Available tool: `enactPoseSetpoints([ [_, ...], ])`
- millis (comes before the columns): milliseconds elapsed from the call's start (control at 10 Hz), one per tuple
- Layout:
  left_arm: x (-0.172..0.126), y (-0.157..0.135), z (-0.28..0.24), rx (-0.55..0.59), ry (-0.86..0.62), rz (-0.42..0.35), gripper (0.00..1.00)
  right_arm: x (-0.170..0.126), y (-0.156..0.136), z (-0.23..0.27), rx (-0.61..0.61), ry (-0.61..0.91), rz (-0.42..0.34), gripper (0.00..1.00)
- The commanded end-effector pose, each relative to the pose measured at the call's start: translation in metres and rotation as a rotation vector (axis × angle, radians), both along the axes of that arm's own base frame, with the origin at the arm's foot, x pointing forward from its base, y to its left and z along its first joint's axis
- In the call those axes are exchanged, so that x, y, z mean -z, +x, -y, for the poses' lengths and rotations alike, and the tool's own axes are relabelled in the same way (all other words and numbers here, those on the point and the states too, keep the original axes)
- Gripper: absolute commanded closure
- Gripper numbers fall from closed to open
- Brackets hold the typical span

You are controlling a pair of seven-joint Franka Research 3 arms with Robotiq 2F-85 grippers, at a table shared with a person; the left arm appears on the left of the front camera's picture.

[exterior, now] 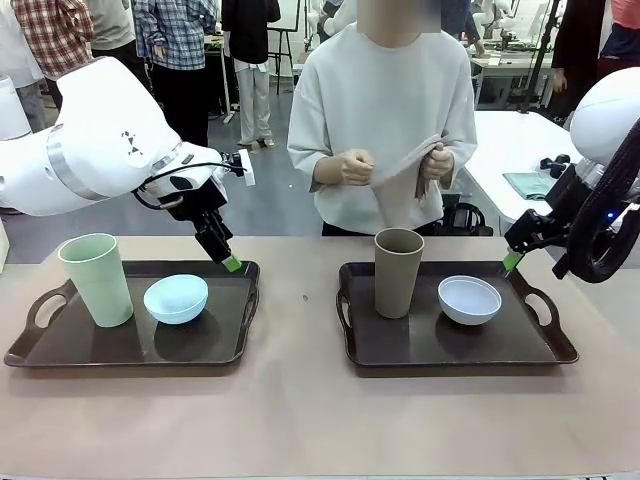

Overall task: Set up a tray with a mat and arrange the tableware.
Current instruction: Pick up the Picnic Bowl and Reusable plastic cup from the Handle tray in front of the human's position and hold them in the air.

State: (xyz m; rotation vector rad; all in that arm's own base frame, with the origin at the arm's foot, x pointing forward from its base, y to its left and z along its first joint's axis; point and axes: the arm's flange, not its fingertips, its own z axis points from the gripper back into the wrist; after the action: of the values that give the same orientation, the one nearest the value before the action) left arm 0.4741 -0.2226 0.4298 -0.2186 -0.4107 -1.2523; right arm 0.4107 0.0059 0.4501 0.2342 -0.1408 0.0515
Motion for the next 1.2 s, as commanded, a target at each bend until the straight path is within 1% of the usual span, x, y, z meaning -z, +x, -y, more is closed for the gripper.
enactPoseSetpoints([
  [0,0.000,0.000,0.000,0.000,0.000,0.000,0.00,0.007,0.008,-0.006,-0.010,-0.038,-0.008,0.00],
  [100,0.010,0.014,0.014,0.049,-0.045,-0.004,0.00,0.015,0.011,-0.014,-0.045,-0.040,-0.024,0.00],
  [200,0.022,0.022,0.037,0.142,-0.102,0.010,0.00,0.024,0.013,-0.015,-0.039,-0.028,-0.027,0.00],
  [300,0.030,0.031,0.056,0.202,-0.144,0.007,0.00,0.031,0.017,-0.014,-0.019,-0.021,-0.040,0.00],
  [400,0.043,0.035,0.074,0.252,-0.203,0.021,0.00,0.038,0.018,-0.011,-0.012,-0.026,-0.052,0.00],
  [500,0.051,0.040,0.090,0.326,-0.247,0.043,0.00,0.042,0.021,-0.012,-0.004,-0.029,-0.061,0.00],
  [600,0.062,0.042,0.109,0.400,-0.299,0.081,0.00,0.046,0.023,-0.011,-0.004,-0.040,-0.067,0.00],
  [700,0.068,0.048,0.123,0.447,-0.322,0.122,0.00,0.048,0.026,-0.013,-0.003,-0.038,-0.070,0.00],
  [800,0.078,0.053,0.139,0.484,-0.334,0.152,0.00,0.053,0.028,-0.014,-0.007,-0.035,-0.073,0.00],
  [900,0.087,0.059,0.148,0.481,-0.358,0.136,0.00,0.058,0.031,-0.016,-0.009,-0.030,-0.082,0.00],
  [1100,0.098,0.070,0.166,0.425,-0.383,0.111,0.00,0.063,0.034,-0.014,-0.006,-0.022,-0.091,0.00],
])
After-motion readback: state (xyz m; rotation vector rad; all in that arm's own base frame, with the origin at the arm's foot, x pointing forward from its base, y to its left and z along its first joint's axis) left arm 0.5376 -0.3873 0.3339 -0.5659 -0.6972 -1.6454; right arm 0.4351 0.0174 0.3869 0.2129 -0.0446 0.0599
